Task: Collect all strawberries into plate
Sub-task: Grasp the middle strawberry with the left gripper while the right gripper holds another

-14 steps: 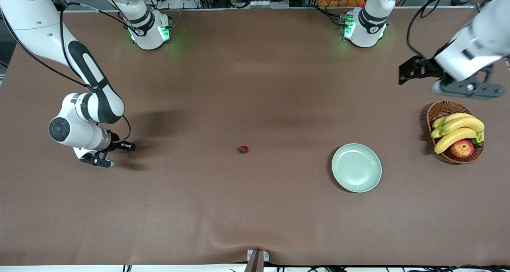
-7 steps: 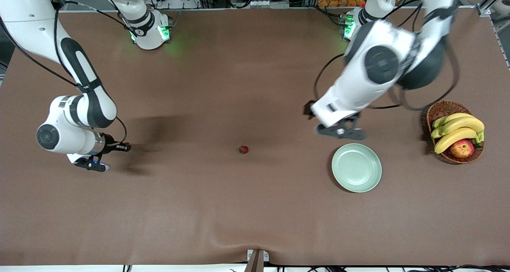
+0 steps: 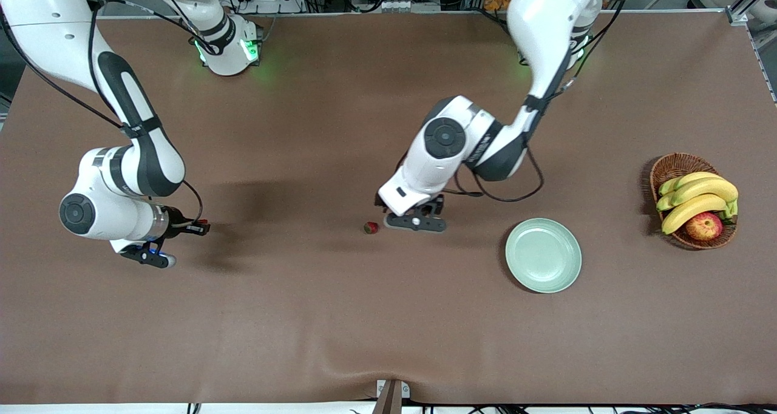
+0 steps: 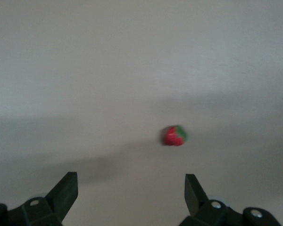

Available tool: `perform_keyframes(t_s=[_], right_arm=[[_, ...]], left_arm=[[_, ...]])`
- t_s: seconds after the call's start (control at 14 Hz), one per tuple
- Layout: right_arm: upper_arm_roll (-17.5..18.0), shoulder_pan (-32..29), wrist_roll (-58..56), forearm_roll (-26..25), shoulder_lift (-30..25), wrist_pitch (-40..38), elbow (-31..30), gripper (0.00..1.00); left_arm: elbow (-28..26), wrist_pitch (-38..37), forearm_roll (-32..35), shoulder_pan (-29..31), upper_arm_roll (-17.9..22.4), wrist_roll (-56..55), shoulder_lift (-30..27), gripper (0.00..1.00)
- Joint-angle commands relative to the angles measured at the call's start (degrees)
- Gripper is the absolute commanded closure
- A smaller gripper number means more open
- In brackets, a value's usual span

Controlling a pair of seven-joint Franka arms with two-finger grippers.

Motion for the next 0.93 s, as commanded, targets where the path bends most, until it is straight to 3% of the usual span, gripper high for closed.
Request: perform_keyframes(t_s=[0.0,0.43,0.86], right_arm=[[-0.25,0.21,0.75,1.98,-0.82,-1.98,1.05,1.00],[-0.25,4.59,11.10,6.55,-0.47,-4.00,4.12,1.00],[-0.17,7.32,18.06,6.82,-0.12,-3.39,4.39,1.00]], left_arm=[[2.97,5.24,-0.26,-2.97,1.49,-1.73,4.73,0.00],[8.60,12.81,-0.35,-12.19,10.88,-1.82,13.52,0.00],[8.51,19.58,-0.17,-14.67,12.21,-3.84,16.61,0.00]])
